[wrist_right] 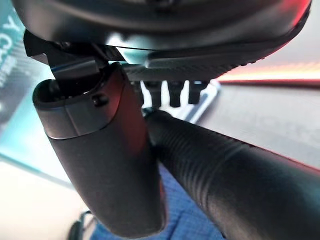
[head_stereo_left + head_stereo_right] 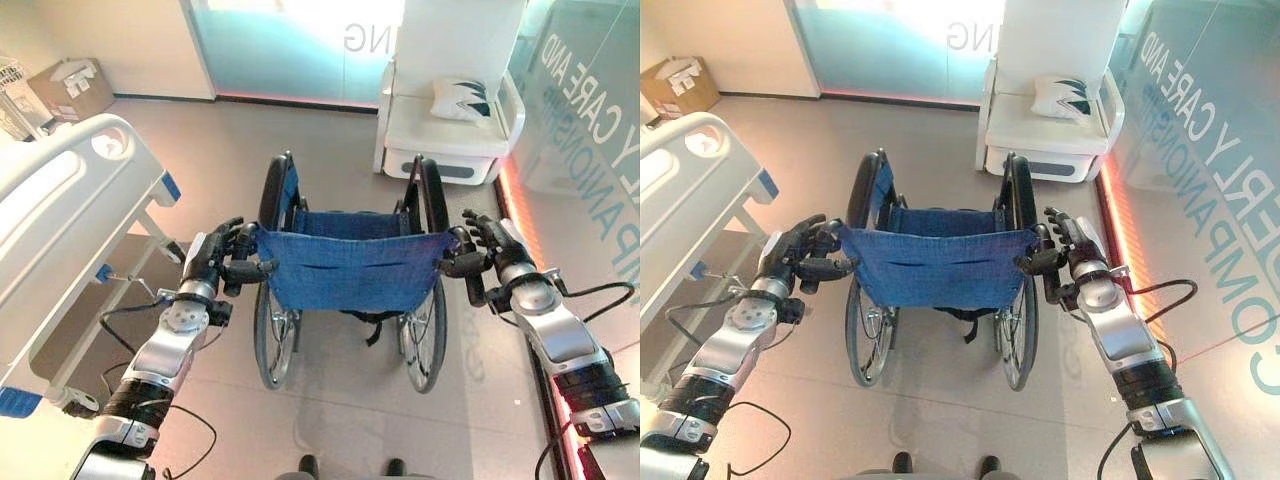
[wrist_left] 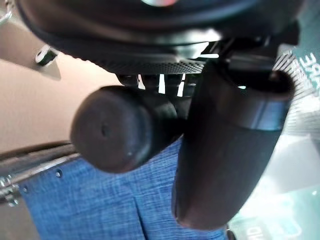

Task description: Push the wheelchair next to the bed

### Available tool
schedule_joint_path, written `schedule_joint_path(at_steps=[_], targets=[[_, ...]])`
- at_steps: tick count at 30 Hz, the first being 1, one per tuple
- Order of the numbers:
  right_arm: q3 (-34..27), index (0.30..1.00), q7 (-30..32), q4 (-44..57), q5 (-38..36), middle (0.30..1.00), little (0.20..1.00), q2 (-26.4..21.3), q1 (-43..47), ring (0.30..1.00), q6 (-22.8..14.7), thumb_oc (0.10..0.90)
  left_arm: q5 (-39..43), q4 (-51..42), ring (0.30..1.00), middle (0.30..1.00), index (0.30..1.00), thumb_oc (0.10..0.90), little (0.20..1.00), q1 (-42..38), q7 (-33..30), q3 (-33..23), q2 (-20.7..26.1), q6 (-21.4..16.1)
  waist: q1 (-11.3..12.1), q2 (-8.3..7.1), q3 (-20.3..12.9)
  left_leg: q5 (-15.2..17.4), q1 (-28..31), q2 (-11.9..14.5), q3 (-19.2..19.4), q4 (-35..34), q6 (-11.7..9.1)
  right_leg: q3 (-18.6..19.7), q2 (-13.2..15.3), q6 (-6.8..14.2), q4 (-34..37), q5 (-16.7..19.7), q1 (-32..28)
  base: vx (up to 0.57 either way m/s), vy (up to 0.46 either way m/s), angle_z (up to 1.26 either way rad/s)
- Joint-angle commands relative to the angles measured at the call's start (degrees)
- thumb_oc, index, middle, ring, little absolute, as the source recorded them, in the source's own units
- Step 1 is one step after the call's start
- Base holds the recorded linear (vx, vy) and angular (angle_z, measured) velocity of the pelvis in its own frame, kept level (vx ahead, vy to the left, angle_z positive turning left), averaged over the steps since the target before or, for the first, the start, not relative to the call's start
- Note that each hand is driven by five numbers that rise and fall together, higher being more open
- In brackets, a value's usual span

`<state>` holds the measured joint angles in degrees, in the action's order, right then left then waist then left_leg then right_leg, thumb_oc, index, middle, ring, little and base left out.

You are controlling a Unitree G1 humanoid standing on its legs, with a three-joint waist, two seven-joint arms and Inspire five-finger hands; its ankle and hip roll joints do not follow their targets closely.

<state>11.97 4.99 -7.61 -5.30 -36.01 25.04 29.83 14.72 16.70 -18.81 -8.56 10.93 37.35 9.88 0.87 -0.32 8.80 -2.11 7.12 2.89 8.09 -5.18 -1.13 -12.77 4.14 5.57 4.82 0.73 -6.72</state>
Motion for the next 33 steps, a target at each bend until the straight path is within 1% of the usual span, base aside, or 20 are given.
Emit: schedule_joint_path(at_steps=[1, 2, 3, 4, 5, 6, 8, 12, 13, 15, 16, 17, 21, 25, 27, 29, 30, 31, 32, 33], targets=[[0.4, 0.900, 1.2, -6.4, 8.6, 0.900, 0.900, -9.2, 1.8, 0.900, 9.2, 0.800, -6.2, 5.0, 0.900, 0.900, 0.900, 0.800, 0.900, -4.4, -2.1, -1.3, 8.5, 2.2, -0.4, -1.06, -1.2, 4.2, -1.3, -3.4, 0.7, 2.1, 3.0, 1.2, -0.3, 1.0, -5.9, -2.1, 3.2, 0.00, 0.000, 0.00], [0.3, 0.900, 0.5, -7.0, 8.3, 0.900, 0.900, -9.6, 2.2, 0.900, 10.7, 0.800, -6.9, 5.4, 0.900, 0.900, 0.900, 0.800, 0.900, -4.5, -2.2, -1.3, 9.0, 2.7, -0.4, -1.15, -1.1, 4.2, -1.4, -3.4, 0.7, 2.2, 3.0, 1.3, -0.3, 1.0, -5.9, -2.0, 3.2, 0.00, 0.000, 0.00], [0.3, 0.900, 0.3, -7.2, 8.0, 0.900, 0.900, -9.7, 2.3, 0.900, 11.2, 0.800, -7.1, 5.5, 0.900, 0.900, 0.900, 0.800, 0.900, -4.5, -2.4, -1.3, 9.1, 2.9, -0.3, -1.19, -1.0, 4.2, -1.4, -3.4, 0.6, 2.2, 3.0, 1.3, -0.3, 1.0, -5.9, -2.0, 3.2, 0.00, 0.000, 0.00], [0.4, 0.900, 0.4, -7.8, 6.8, 0.900, 0.900, -9.9, 2.6, 0.900, 12.4, 0.800, -7.9, 5.7, 0.900, 0.900, 0.900, 0.800, 0.900, -4.9, -2.6, -1.2, 9.5, 4.0, -0.3, -1.28, -0.9, 4.2, -1.4, -3.4, 0.6, 2.1, 3.0, 1.3, -0.4, 1.0, -5.9, -2.0, 3.1, 0.00, 0.000, 0.00], [0.4, 0.900, 0.4, -7.9, 6.6, 0.900, 0.900, -9.9, 2.7, 0.900, 12.4, 0.800, -8.0, 5.7, 0.900, 0.900, 0.900, 0.800, 0.900, -4.9, -2.6, -1.2, 9.6, 4.2, -0.2, -1.29, -0.9, 4.2, -1.3, -3.4, 0.6, 2.1, 3.0, 1.3, -0.4, 1.0, -5.9, -2.0, 3.1, 0.00, 0.000, 0.00], [0.4, 0.900, 1.4, -8.9, 5.9, 0.900, 0.900, -9.8, 2.9, 0.900, 13.9, 0.800, -9.5, 6.4, 0.900, 0.900, 0.900, 0.800, 0.900, -5.0, -2.9, -1.0, 9.9, 6.0, -0.1, -1.43, -0.8, 4.2, -1.4, -3.4, 0.5, 2.2, 3.0, 1.2, -0.4, 1.0, -5.9, -2.0, 3.2, 0.00, 0.000, 0.00], [0.4, 0.900, 0.2, -9.8, 8.0, 0.900, 0.900, -9.7, 2.9, 0.900, 15.4, 0.800, -11.4, 6.9, 0.900, 0.900, 0.900, 0.800, 0.900, -5.0, -3.6, -0.9, 10.0, 7.2, 0.0, -1.53, -0.8, 4.2, -1.6, -3.4, 0.5, 2.3, 3.0, 1.2, -0.4, 0.9, -5.9, -2.0, 3.3, 0.00, 0.000, 0.00], [1.0, 0.900, -6.4, -10.9, 11.6, 0.900, 0.900, -10.3, 3.0, 0.900, 18.7, 0.800, -14.5, 6.8, 0.900, 0.900, 0.900, 0.800, 0.900, -5.4, -3.9, -0.9, 11.4, 10.9, 0.2, -1.66, -0.6, 4.2, -1.9, -3.4, 0.5, 2.3, 3.0, 1.0, -0.4, 0.9, -6.0, -2.2, 3.4, 0.00, 0.000, 0.00], [1.5, 0.900, -9.4, -11.6, 13.2, 0.900, 0.900, -10.3, 3.2, 0.900, 19.5, 0.800, -16.3, 6.8, 0.900, 0.900, 0.900, 0.800, 0.900, -5.8, -3.6, -0.8, 11.7, 12.1, 0.4, -1.79, -0.5, 4.2, -2.0, -3.4, 0.5, 2.4, 3.0, 0.9, -0.4, 0.8, -6.1, -2.2, 3.5, 0.00, 0.000, 0.00], [2.8, 0.900, -15.2, -13.1, 15.3, 0.900, 0.900, -10.4, 4.0, 0.900, 21.0, 0.800, -16.9, 7.2, 0.900, 0.900, 0.900, 0.800, 0.900, -6.4, -3.1, -0.3, 12.2, 13.5, 0.5, -2.02, -0.4, 4.3, -2.3, -3.4, 0.3, 2.7, 3.0, 1.0, -0.5, 0.8, -6.3, -2.3, 3.7, 0.00, 0.000, 0.00], [2.7, 0.900, -15.5, -13.1, 15.6, 0.900, 0.900, -10.4, 4.1, 0.900, 21.0, 0.800, -16.9, 7.2, 0.900, 0.900, 0.900, 0.800, 0.900, -6.4, -3.1, -0.3, 12.2, 13.5, 0.5, -2.02, -0.3, 4.3, -2.3, -3.4, 0.3, 2.7, 3.0, 1.0, -0.5, 0.8, -6.3, -2.3, 3.7, 0.00, 0.000, 0.00], [3.6, 0.900, -18.2, -14.3, 15.6, 0.900, 0.900, -10.6, 4.4, 0.900, 21.8, 0.800, -17.7, 7.6, 0.900, 0.900, 0.900, 0.800, 0.900, -7.1, -2.2, 0.1, 12.6, 15.0, 0.5, -2.15, -0.3, 4.3, -2.3, -3.4, 0.4, 2.7, 3.0, 0.9, -0.5, 0.7, -6.3, -2.3, 3.7, 0.00, 0.000, 0.00], [6.0, 0.900, -21.9, -18.1, 14.2, 0.900, 0.900, -10.9, 6.0, 0.900, 21.7, 0.800, -18.1, 9.2, 0.900, 0.900, 0.900, 0.800, 0.900, -9.1, -2.1, 1.6, 13.0, 17.7, 0.7, -2.50, -0.2, 4.3, -2.7, -3.4, 0.4, 3.1, 2.9, 0.7, -0.6, 0.6, -6.5, -2.3, 3.9, 0.00, 0.000, 0.00], [7.2, 0.900, -21.8, -20.0, 12.8, 0.900, 0.900, -10.5, 6.4, 0.900, 21.3, 0.800, -16.7, 10.4, 0.900, 0.900, 0.900, 0.800, 0.900, -9.6, -4.8, 2.1, 12.5, 18.2, 0.9, -2.62, -0.2, 4.3, -2.7, -3.4, 0.3, 3.1, 2.9, 0.7, -0.7, 0.5, -6.4, -2.2, 3.8, 0.00, 0.000, 0.00], [7.9, 0.900, -22.6, -21.3, 12.7, 0.900, 0.900, -10.3, 6.6, 0.900, 20.5, 0.800, -16.6, 11.5, 0.900, 0.900, 0.900, 0.800, 0.900, -9.7, -6.1, 2.4, 11.8, 19.7, 0.9, -2.71, -0.1, 4.3, -2.8, -3.3, 0.3, 3.3, 2.8, 0.5, -0.6, 0.5, -6.5, -2.2, 3.8, 0.00, 0.000, 0.00], [8.7, 0.900, -22.9, -21.8, 12.6, 0.900, 0.900, -10.0, 7.0, 0.900, 20.3, 0.800, -19.3, 12.4, 0.900, 0.900, 0.900, 0.800, 0.900, -9.6, -3.9, 3.2, 11.3, 20.3, 1.0, -2.82, 0.0, 4.3, -2.9, -3.3, 0.2, 3.4, 2.8, 0.5, -0.7, 0.4, -6.5, -2.3, 3.8, 0.00, 0.000, 0.00], [8.9, 0.900, -22.7, -22.2, 12.2, 0.900, 0.900, -10.0, 7.2, 0.900, 20.0, 0.800, -21.8, 12.6, 0.900, 0.900, 0.900, 0.800, 0.900, -9.8, -1.6, 4.2, 10.9, 20.6, 1.0, -2.87, 0.0, 4.3, -2.9, -3.3, 0.2, 3.4, 2.8, 0.5, -0.7, 0.4, -6.6, -2.3, 3.8, 0.00, 0.000, 0.00], [8.9, 0.900, -22.6, -22.2, 12.2, 0.900, 0.900, -10.0, 7.1, 0.900, 20.0, 0.800, -22.0, 12.6, 0.900, 0.900, 0.900, 0.800, 0.900, -9.8, -1.5, 4.2, 10.9, 20.6, 1.0, -2.88, 0.0, 4.2, -2.9, -3.3, 0.2, 3.4, 2.8, 0.5, -0.7, 0.4, -6.6, -2.3, 3.8, 0.00, 0.000, 0.00], [9.0, 0.900, -22.3, -22.3, 11.9, 0.900, 0.900, -9.9, 7.3, 0.900, 20.1, 0.800, -24.1, 12.9, 0.900, 0.900, 0.900, 0.800, 0.900, -10.1, 0.8, 5.3, 10.8, 20.7, 0.9, -2.89, 0.0, 4.2, -2.9, -3.3, 0.2, 3.3, 2.7, 0.6, -0.8, 0.4, -6.6, -2.3, 3.8, 0.00, 0.000, 0.00], [9.1, 0.900, -22.2, -22.7, 11.4, 0.900, 0.900, -9.8, 7.5, 0.900, 20.0, 0.800, -25.9, 13.2, 0.900, 0.900, 0.900, 0.800, 0.900, -10.7, 4.3, 6.9, 10.4, 20.6, 0.8, -2.95, 0.0, 4.2, -2.9, -3.3, 0.2, 3.3, 2.7, 0.7, -0.9, 0.4, -6.6, -2.3, 3.8, 0.00, 0.000, 0.00]])
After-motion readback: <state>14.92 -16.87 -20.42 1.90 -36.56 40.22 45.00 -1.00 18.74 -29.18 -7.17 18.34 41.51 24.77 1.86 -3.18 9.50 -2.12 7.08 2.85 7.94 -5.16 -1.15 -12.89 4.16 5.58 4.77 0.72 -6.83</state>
